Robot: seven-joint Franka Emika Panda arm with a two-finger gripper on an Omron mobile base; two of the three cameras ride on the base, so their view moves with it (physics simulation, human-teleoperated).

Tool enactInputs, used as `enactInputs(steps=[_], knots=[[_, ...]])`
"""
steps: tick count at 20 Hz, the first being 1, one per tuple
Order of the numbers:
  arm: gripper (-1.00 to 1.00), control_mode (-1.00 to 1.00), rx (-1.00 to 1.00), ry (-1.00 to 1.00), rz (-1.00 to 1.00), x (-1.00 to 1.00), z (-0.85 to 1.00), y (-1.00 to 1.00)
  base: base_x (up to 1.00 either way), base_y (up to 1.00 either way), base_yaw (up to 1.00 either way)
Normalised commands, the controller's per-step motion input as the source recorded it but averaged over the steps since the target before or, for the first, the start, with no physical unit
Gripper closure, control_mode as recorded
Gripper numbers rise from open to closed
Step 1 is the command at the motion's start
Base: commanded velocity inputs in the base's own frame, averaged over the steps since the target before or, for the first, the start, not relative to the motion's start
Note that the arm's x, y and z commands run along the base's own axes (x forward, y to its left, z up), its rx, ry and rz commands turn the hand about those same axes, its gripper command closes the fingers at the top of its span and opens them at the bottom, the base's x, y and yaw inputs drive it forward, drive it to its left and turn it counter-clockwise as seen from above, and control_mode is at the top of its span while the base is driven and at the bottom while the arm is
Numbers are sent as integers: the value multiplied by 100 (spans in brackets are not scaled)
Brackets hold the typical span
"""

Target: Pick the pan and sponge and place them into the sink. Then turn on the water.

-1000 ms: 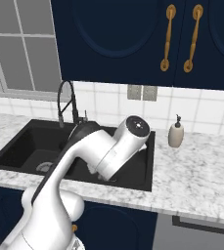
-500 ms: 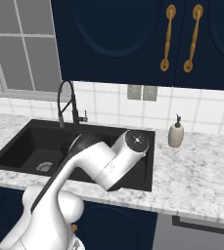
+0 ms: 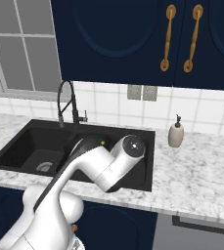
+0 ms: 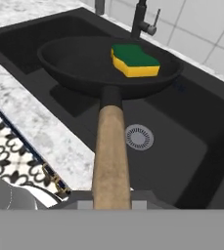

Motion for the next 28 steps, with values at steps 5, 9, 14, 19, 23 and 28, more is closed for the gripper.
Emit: enactInputs(steps=[5, 9, 14, 19, 23, 28], knots=[[100, -100, -8, -1, 0, 25, -31, 0, 0, 0, 0], [100, -100, -12, 0, 0, 36, -4, 0, 0, 0, 0], [100, -100, -6, 1, 0, 47, -3, 0, 0, 0, 0], [100, -100, -7, 7, 4, 36, 0, 0, 0, 0, 0], [100, -100, -1, 11, 11, 32, 0, 0, 0, 0, 0], [100, -100, 0, 8, 13, 24, -1, 0, 0, 0, 0]])
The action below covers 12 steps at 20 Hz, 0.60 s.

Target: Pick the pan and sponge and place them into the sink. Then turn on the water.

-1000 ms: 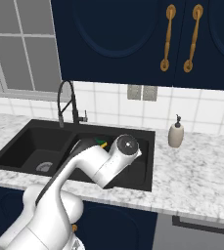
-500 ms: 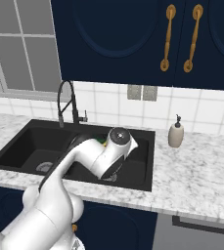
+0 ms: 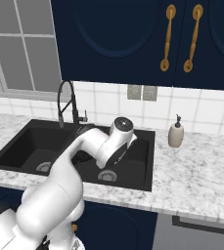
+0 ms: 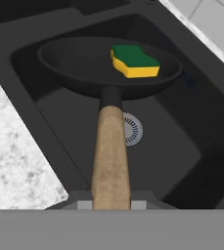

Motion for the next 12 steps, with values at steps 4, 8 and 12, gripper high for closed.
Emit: enactInputs(steps=[4, 8, 12], knots=[[100, -100, 0, 10, 10, 31, -18, 0, 0, 0, 0], [100, -100, 0, 10, 4, 9, -40, 0, 0, 0, 0], [100, -100, 0, 8, 0, 28, -29, 0, 0, 0, 0]])
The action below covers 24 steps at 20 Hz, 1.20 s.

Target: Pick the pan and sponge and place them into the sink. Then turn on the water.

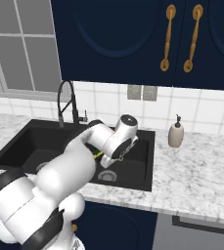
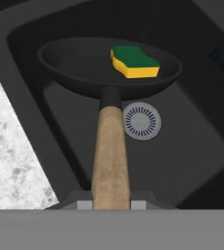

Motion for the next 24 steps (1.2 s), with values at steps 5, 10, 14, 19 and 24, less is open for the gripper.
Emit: enactInputs(steps=[5, 10, 14, 19, 24], knots=[[100, -100, 0, 7, 0, 40, -10, 0, 0, 0, 0], [100, -100, 0, 9, 0, 29, -30, 4, 0, 0, 0], [100, -100, 0, 7, 0, 33, -28, 3, 0, 0, 0], [100, -100, 0, 4, 0, 31, -23, 3, 0, 0, 0], [100, -100, 0, 4, 0, 28, -31, 6, 0, 0, 0]])
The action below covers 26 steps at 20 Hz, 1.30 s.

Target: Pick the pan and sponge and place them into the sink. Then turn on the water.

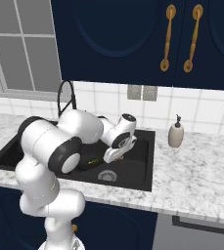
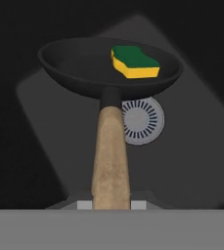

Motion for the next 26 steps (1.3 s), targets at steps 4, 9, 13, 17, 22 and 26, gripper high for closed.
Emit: enactInputs(steps=[4, 9, 13, 17, 22, 26], knots=[[100, -100, 0, 0, 1, 31, -29, 4, 0, 0, 0], [100, -100, 0, 0, 3, 26, -19, 0, 0, 0, 0], [100, -100, 5, 0, 4, 31, -6, 0, 0, 0, 0], [100, -100, 9, 0, 6, 25, -10, 0, 0, 0, 0], [100, -100, 6, 0, 4, 29, -28, 0, 0, 0, 0], [100, -100, 2, 0, 2, 3, -44, 0, 0, 0, 0]])
